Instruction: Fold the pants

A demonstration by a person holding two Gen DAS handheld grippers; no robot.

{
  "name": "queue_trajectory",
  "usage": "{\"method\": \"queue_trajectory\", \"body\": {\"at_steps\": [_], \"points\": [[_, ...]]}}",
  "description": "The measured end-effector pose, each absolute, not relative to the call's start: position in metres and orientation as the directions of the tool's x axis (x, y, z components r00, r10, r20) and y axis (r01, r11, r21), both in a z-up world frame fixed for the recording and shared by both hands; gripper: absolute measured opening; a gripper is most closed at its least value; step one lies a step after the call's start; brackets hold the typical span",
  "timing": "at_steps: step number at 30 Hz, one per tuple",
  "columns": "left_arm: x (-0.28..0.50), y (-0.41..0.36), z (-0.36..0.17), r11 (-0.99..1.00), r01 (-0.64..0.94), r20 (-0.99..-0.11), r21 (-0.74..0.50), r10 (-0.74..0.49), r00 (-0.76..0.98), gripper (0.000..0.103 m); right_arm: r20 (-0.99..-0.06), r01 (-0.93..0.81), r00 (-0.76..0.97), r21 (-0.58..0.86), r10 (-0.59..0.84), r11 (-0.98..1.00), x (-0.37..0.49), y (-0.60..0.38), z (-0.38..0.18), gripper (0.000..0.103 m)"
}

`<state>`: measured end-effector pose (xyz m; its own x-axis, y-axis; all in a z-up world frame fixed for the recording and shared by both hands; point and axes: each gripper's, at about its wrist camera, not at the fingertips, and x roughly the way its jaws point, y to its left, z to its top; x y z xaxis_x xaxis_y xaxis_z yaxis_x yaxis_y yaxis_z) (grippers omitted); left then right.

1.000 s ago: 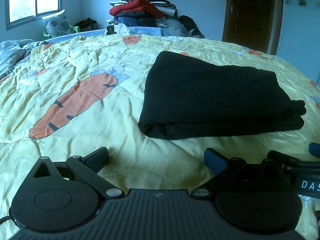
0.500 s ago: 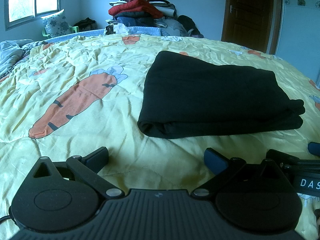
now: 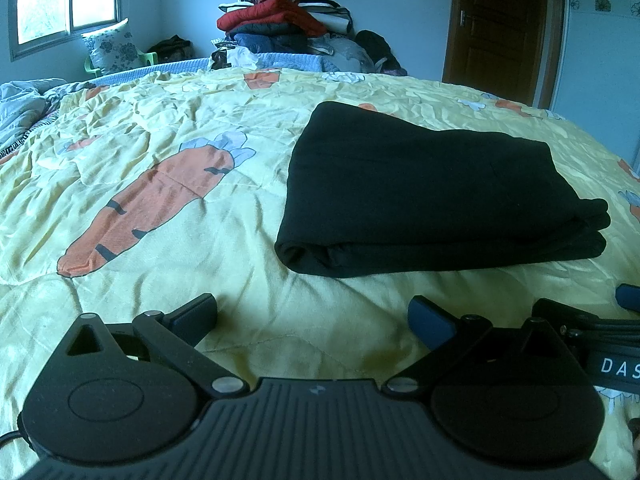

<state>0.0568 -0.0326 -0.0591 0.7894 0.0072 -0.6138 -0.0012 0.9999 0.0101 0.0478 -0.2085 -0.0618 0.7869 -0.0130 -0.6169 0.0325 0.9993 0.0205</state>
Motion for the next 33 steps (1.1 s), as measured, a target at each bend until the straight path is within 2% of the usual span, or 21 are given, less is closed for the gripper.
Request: {"method": "queue_trajectory", "body": {"at_steps": [22, 33], "points": [[0.057, -0.033, -0.059, 1.000, -0.002, -0.614, 0.009, 0.007, 0.790, 0.103, -0.617, 0.032, 0.787, 0.021, -0.012, 0.999, 0.047, -0.209, -0.062, 0.103], [0.049, -0.024, -0.054, 1.000, -0.021, -0.617, -0.005, 0.014, 0.787, 0.103, -0.610, -0.081, 0.790, -0.013, 0.056, 0.997, 0.040, -0.199, -0.059, 0.103]]}}
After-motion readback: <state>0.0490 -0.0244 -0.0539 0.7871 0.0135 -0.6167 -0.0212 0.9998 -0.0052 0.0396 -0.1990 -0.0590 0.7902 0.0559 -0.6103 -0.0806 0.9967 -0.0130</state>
